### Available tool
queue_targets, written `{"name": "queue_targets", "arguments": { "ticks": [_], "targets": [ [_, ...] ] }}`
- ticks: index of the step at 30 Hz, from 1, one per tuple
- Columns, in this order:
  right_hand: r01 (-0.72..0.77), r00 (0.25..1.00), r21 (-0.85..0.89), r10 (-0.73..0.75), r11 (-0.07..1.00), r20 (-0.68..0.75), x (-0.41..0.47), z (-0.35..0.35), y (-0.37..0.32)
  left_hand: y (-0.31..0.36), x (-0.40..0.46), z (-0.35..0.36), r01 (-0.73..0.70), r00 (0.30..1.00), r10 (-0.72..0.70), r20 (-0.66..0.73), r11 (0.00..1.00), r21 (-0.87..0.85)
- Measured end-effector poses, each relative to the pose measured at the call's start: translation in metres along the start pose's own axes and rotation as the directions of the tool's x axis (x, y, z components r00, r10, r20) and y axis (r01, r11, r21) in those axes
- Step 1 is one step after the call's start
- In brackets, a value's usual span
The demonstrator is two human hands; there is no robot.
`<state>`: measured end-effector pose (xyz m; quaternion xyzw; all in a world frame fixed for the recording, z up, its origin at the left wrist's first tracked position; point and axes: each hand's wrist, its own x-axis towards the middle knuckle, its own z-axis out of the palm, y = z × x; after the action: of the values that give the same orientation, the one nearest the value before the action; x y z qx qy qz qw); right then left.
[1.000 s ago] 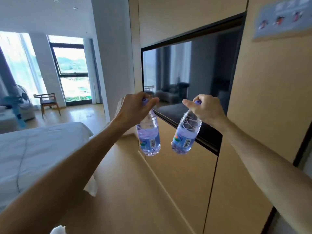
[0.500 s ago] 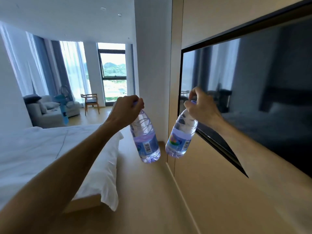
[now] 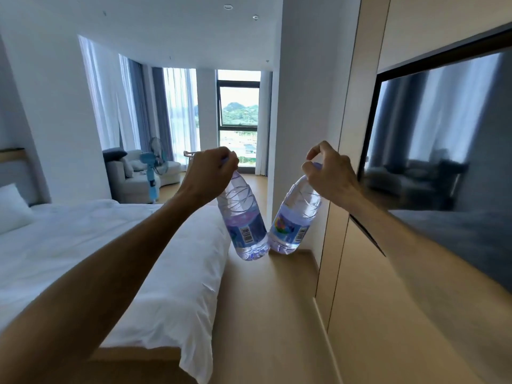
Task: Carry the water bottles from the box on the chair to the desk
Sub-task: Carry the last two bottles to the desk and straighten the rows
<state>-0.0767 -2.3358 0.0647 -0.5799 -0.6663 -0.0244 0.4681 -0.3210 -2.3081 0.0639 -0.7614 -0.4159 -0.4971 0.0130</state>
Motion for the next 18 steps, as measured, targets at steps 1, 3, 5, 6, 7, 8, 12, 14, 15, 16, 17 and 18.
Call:
{"name": "queue_targets", "arguments": {
  "ticks": [1, 3, 5, 6, 7, 8, 12, 14, 15, 16, 17, 18],
  "targets": [
    [0.006, 1.000, 0.005, -0.006, 1.000, 0.011, 0.012, 0.010, 0.005, -0.012, 0.010, 0.007, -0.002, 1.000, 0.002, -0.002, 1.000, 0.005],
    [0.021, 1.000, -0.002, -0.021, 1.000, 0.021, 0.040, 0.034, 0.014, -0.040, 0.035, 0.023, -0.009, 1.000, 0.009, -0.003, 1.000, 0.009],
    [0.026, 0.999, -0.014, -0.026, 1.000, 0.026, 0.071, 0.060, 0.022, -0.071, 0.062, 0.039, -0.017, 1.000, 0.017, -0.009, 1.000, 0.010],
    [0.026, 0.999, -0.019, -0.026, 0.999, 0.039, 0.088, 0.074, 0.026, -0.087, 0.078, 0.048, -0.017, 1.000, 0.018, -0.012, 1.000, 0.006],
    [0.026, 0.998, -0.023, -0.025, 0.999, 0.051, 0.106, 0.086, 0.031, -0.103, 0.094, 0.055, -0.018, 1.000, 0.018, -0.015, 1.000, -0.002],
    [0.024, 0.998, -0.027, -0.023, 0.999, 0.052, 0.123, 0.097, 0.035, -0.117, 0.109, 0.063, -0.021, 1.000, 0.021, -0.018, 1.000, -0.010],
    [0.006, 1.000, -0.027, -0.005, 1.000, 0.009, 0.189, 0.141, 0.055, -0.169, 0.169, 0.092, -0.046, 0.999, 0.045, -0.031, 0.999, -0.025],
    [0.000, 1.000, -0.029, 0.000, 1.000, 0.000, 0.218, 0.164, 0.068, -0.194, 0.192, 0.108, -0.044, 0.998, 0.043, -0.039, 0.999, -0.025],
    [0.002, 1.000, -0.028, -0.002, 1.000, -0.003, 0.232, 0.176, 0.076, -0.207, 0.204, 0.116, -0.044, 0.998, 0.043, -0.041, 0.999, -0.021],
    [0.003, 1.000, -0.027, -0.003, 1.000, -0.007, 0.246, 0.188, 0.083, -0.220, 0.215, 0.126, -0.042, 0.998, 0.041, -0.041, 0.999, -0.020],
    [0.003, 1.000, -0.024, -0.004, 1.000, -0.011, 0.259, 0.200, 0.092, -0.233, 0.225, 0.135, -0.037, 0.999, 0.036, -0.039, 0.999, -0.021],
    [0.002, 1.000, -0.021, -0.002, 1.000, -0.011, 0.272, 0.212, 0.100, -0.246, 0.236, 0.146, -0.032, 0.999, 0.031, -0.036, 0.999, -0.021]
  ]
}}
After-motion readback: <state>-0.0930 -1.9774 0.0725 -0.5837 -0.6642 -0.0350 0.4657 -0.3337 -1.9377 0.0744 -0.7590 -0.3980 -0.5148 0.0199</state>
